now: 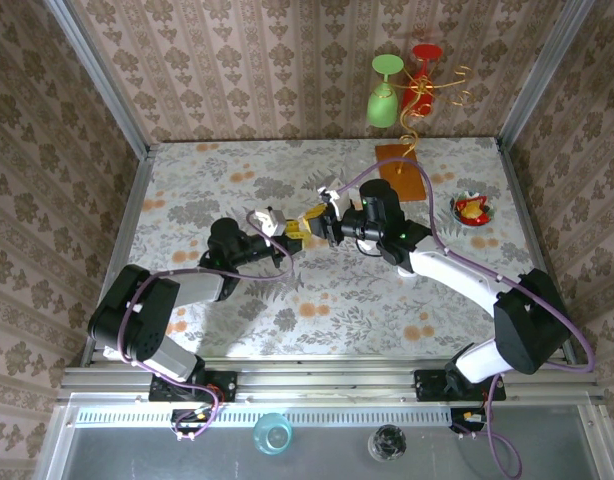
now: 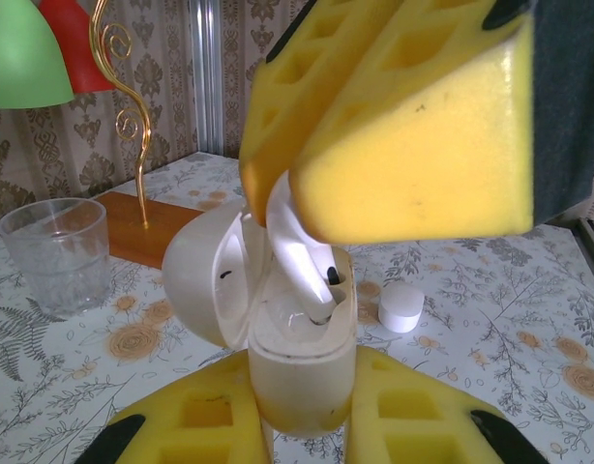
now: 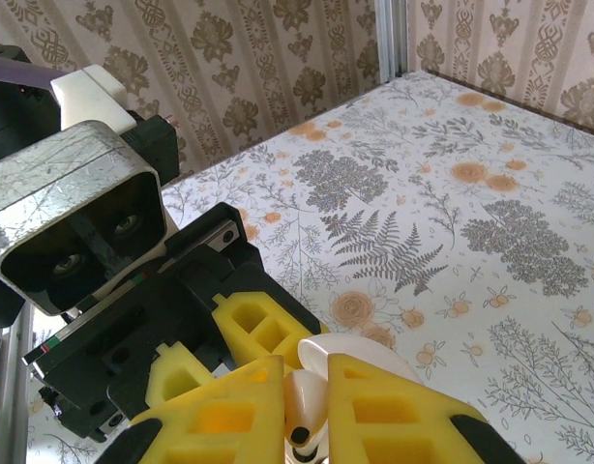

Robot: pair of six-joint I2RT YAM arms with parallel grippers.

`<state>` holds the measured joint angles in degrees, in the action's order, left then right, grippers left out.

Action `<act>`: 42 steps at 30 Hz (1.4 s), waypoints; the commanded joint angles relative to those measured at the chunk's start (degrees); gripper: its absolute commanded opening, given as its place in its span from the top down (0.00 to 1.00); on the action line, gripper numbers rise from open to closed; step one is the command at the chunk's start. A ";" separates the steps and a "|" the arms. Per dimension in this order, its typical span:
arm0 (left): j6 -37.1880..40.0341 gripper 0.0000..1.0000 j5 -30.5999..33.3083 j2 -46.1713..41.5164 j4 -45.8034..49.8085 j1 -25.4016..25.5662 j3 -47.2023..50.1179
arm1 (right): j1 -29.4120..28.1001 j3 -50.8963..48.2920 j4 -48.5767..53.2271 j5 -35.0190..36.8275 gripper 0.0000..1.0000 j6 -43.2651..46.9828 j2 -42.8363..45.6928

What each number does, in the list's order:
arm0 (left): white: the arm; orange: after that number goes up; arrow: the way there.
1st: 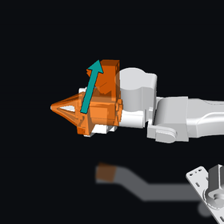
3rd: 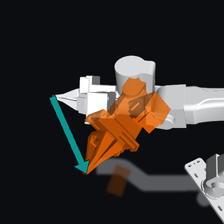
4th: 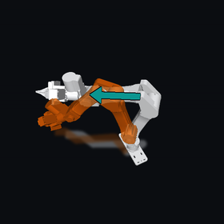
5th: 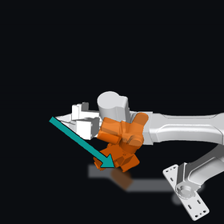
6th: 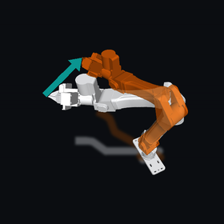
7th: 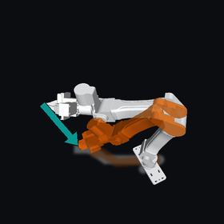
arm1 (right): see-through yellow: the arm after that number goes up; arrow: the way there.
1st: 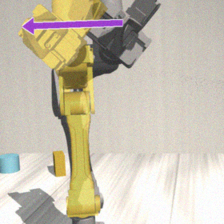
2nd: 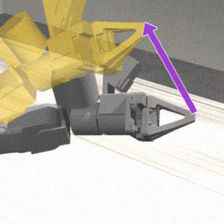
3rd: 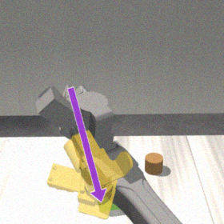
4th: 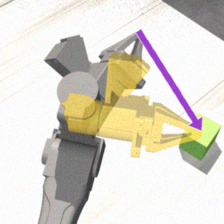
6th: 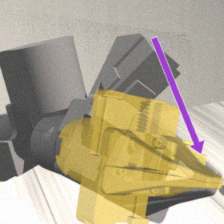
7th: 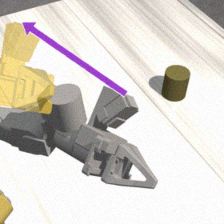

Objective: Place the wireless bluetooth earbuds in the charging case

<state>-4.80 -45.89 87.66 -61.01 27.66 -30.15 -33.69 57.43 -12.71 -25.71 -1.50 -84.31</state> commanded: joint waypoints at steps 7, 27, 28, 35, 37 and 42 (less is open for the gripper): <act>-1.59 1.00 -1.31 -1.33 -5.43 -0.69 -0.87 | -1.36 -0.20 6.32 1.28 0.84 5.81 0.52; 2.53 1.00 0.04 -4.86 1.35 0.29 -1.22 | -1.73 1.11 6.49 4.40 0.78 2.47 0.58; 2.43 1.00 -0.06 -4.95 1.51 0.29 -1.21 | -1.73 1.11 6.49 4.53 0.77 2.41 0.69; 1.37 1.00 0.14 -5.03 0.18 0.24 -0.85 | -1.73 0.90 6.71 5.32 0.78 1.90 1.73; 1.39 1.00 0.14 -4.96 0.45 0.28 -0.97 | -1.73 0.53 6.08 5.29 0.74 1.46 2.37; 1.70 1.00 0.20 -4.73 1.04 0.23 -1.11 | -1.64 0.42 5.22 5.16 0.71 -0.10 3.44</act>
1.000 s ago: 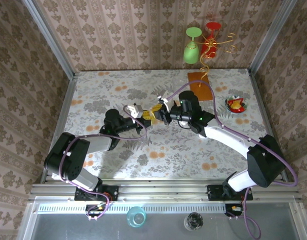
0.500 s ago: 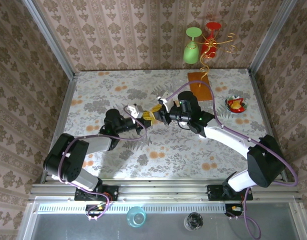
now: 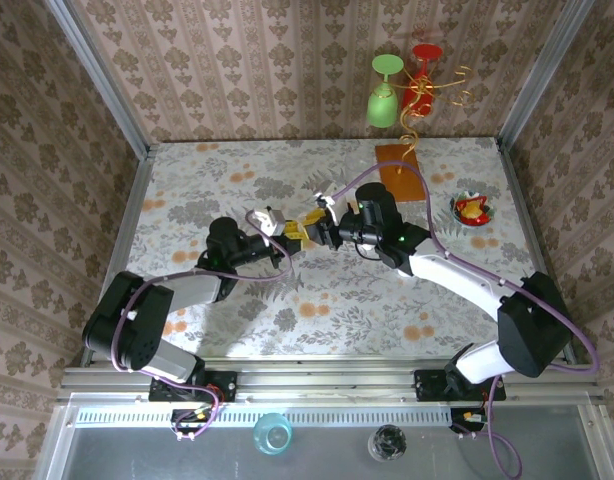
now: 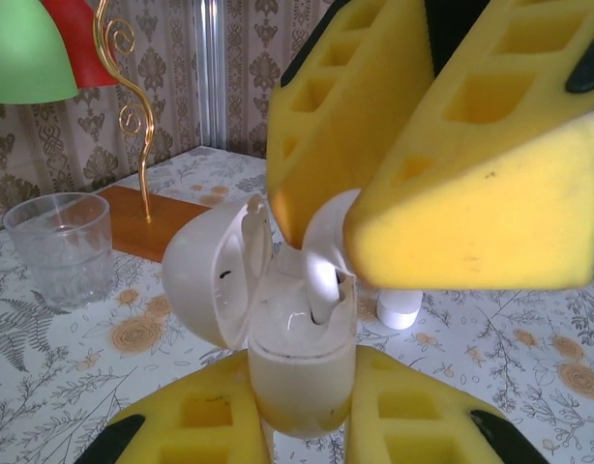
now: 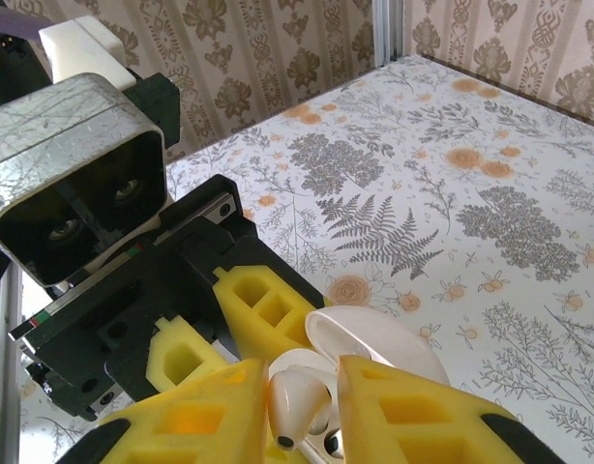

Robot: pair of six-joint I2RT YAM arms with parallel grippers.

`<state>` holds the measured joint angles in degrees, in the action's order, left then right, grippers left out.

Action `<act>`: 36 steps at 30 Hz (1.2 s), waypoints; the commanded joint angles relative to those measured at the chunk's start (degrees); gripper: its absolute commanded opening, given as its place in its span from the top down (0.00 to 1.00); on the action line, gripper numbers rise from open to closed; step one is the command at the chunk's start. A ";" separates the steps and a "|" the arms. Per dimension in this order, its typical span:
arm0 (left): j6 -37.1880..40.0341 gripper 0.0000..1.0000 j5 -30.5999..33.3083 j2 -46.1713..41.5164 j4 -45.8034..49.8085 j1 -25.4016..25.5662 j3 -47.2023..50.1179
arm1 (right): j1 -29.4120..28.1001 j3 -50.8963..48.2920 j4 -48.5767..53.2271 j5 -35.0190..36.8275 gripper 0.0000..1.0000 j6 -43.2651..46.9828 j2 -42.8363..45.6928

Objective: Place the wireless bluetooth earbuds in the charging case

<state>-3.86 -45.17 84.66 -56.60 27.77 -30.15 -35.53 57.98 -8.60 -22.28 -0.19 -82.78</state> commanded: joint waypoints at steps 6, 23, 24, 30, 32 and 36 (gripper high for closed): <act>1.12 1.00 -0.19 -1.52 -3.08 0.09 -0.91 | 0.44 0.02 0.31 1.89 0.63 -5.03 2.63; 1.19 1.00 -3.01 -1.42 -4.71 -0.70 -0.21 | 5.03 -1.91 4.87 1.67 0.40 -9.28 6.13; 0.94 1.00 -3.00 -1.41 -4.89 -0.76 -0.11 | 5.03 -1.73 5.36 1.36 0.38 -9.07 5.93; 0.22 1.00 -2.89 -1.43 -5.60 -0.66 -0.13 | 4.99 -1.46 5.57 -0.89 0.31 -8.03 4.57; -0.01 1.00 -2.84 -1.42 -5.66 -0.66 -0.21 | 5.03 -1.12 6.09 -1.04 0.30 -7.86 4.00; 0.05 1.00 -2.47 -1.08 -5.57 -0.19 -0.59 | 4.94 -0.68 5.98 -1.69 0.29 -8.26 3.42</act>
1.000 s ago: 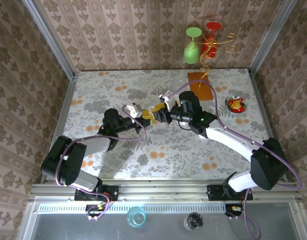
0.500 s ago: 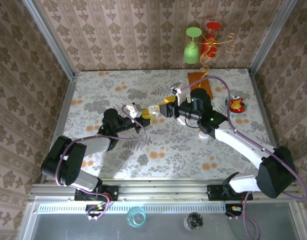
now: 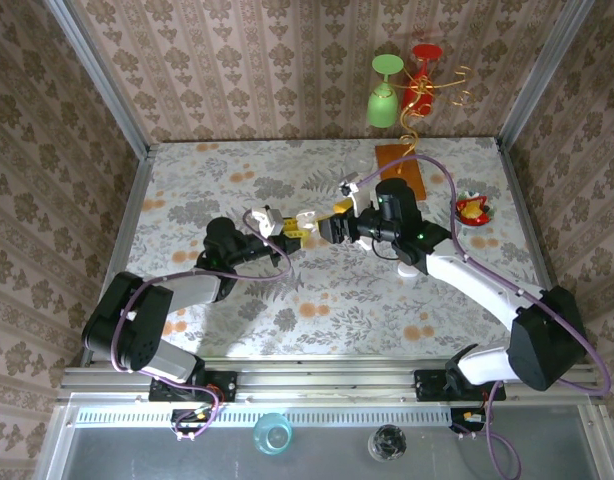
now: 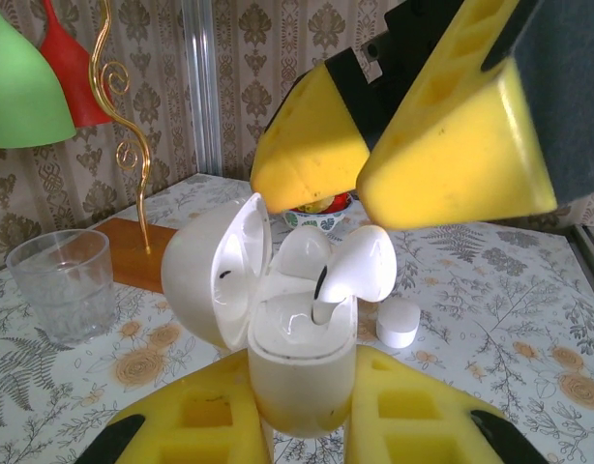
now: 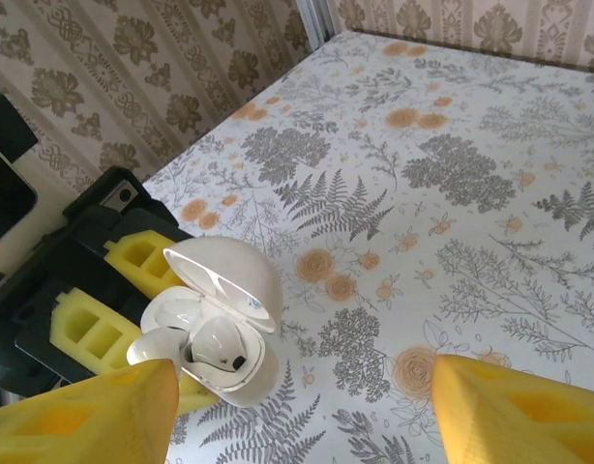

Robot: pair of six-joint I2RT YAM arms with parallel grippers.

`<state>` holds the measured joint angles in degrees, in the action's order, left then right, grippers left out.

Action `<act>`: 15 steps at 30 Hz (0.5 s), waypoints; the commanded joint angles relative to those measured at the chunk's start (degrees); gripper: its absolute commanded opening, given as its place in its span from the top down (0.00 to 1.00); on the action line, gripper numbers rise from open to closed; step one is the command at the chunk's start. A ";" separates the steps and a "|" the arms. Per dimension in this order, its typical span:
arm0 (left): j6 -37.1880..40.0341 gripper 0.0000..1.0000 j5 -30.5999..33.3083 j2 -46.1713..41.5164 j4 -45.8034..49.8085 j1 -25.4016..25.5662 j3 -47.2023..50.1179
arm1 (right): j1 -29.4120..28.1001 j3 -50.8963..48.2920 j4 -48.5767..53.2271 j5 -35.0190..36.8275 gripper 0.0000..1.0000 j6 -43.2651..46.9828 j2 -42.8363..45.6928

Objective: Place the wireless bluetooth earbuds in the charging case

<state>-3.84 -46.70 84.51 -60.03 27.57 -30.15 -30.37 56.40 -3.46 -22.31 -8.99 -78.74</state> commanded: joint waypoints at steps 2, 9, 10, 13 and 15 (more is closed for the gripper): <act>0.05 1.00 -0.95 -0.67 -2.15 0.21 -0.70 | -0.22 1.01 0.65 -2.03 0.29 0.49 -0.63; -0.15 1.00 -0.85 0.08 -2.05 0.29 -1.22 | -0.65 1.17 0.45 -3.10 0.27 0.82 -2.47; -0.32 1.00 -0.85 0.24 -2.10 0.29 -1.30 | -0.72 1.19 0.24 -3.34 0.26 0.85 -2.47; -0.38 1.00 -0.96 0.37 -2.20 0.42 -1.40 | -0.77 1.25 -0.39 -3.75 0.25 0.39 -2.78; -0.32 1.00 -0.95 0.39 -2.24 0.47 -1.35 | -0.83 1.64 -0.41 -3.88 0.25 0.05 -3.21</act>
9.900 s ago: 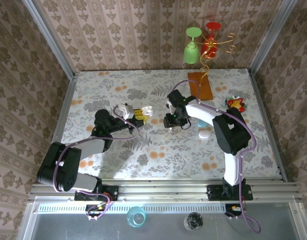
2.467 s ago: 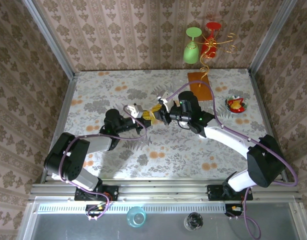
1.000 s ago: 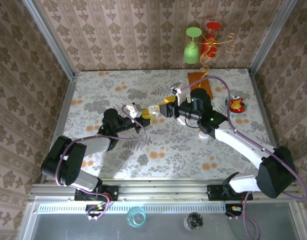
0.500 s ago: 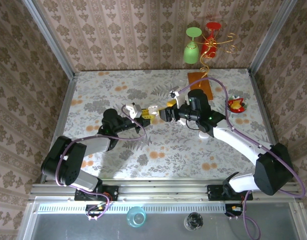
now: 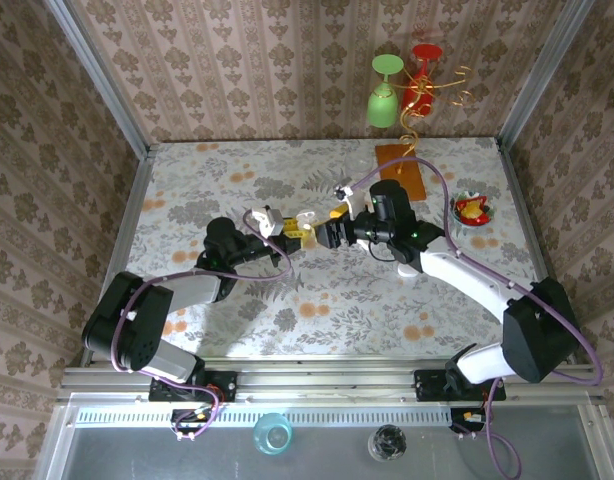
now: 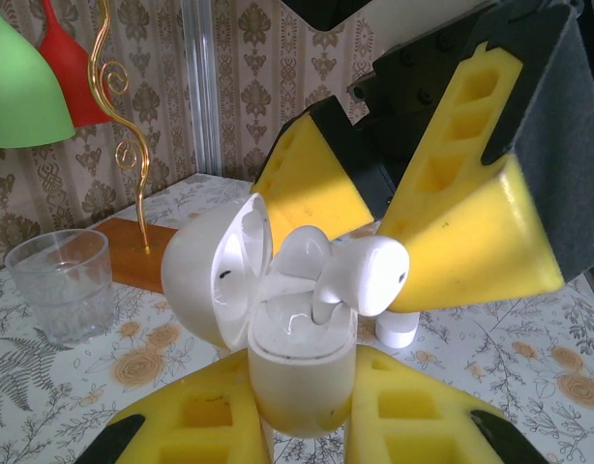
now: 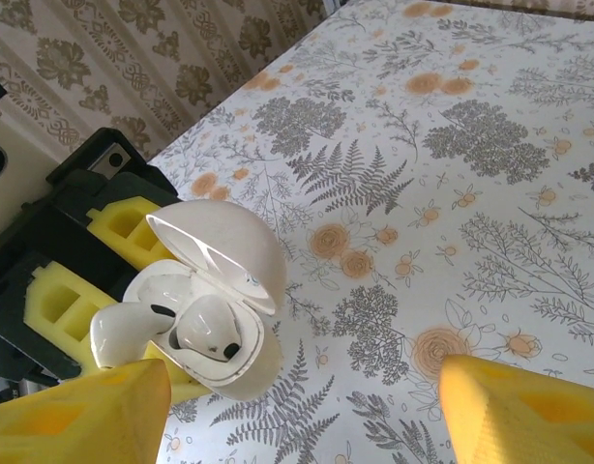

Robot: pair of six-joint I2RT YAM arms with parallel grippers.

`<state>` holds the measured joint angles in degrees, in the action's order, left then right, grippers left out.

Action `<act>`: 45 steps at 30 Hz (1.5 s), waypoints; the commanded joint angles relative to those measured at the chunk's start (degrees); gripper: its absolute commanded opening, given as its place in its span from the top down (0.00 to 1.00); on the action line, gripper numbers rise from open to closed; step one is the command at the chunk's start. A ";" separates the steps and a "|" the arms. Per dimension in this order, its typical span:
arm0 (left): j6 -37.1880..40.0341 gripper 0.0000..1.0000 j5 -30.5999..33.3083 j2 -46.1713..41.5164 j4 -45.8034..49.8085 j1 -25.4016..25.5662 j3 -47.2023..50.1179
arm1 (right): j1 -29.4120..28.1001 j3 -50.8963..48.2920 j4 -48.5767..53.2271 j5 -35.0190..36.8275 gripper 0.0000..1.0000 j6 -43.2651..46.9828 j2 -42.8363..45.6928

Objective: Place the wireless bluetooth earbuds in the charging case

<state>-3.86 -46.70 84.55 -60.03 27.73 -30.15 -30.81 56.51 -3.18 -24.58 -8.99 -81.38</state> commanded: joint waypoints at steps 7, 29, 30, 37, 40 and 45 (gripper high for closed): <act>0.71 1.00 -0.80 0.39 -1.01 0.31 -1.31 | -0.70 3.51 -1.65 -2.30 0.25 -3.61 -3.20; 8.35 1.00 -4.68 -1.59 5.07 -0.49 -1.22 | 6.54 -0.20 -14.60 -18.54 0.17 -19.28 -1.82; 9.27 1.00 -4.95 -2.18 5.79 -0.23 -1.14 | 6.98 0.22 -14.84 -20.57 0.17 -21.91 -2.59; 9.40 1.00 -6.36 -3.17 7.63 -0.13 -1.62 | 7.41 1.70 -18.62 -30.84 0.18 -28.37 -7.59; 8.58 1.00 -6.32 -2.79 7.47 -0.20 -1.78 | 7.34 2.10 -18.59 -32.90 0.19 -28.27 -8.64; 7.23 1.00 -5.90 -1.92 7.32 -0.43 -2.24 | 7.03 1.95 -19.62 -35.09 0.22 -28.21 -8.63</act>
<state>3.90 -51.27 82.70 -52.23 27.38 -30.52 -23.29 56.95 -19.94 -55.29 -36.32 -90.08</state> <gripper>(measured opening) 0.191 0.788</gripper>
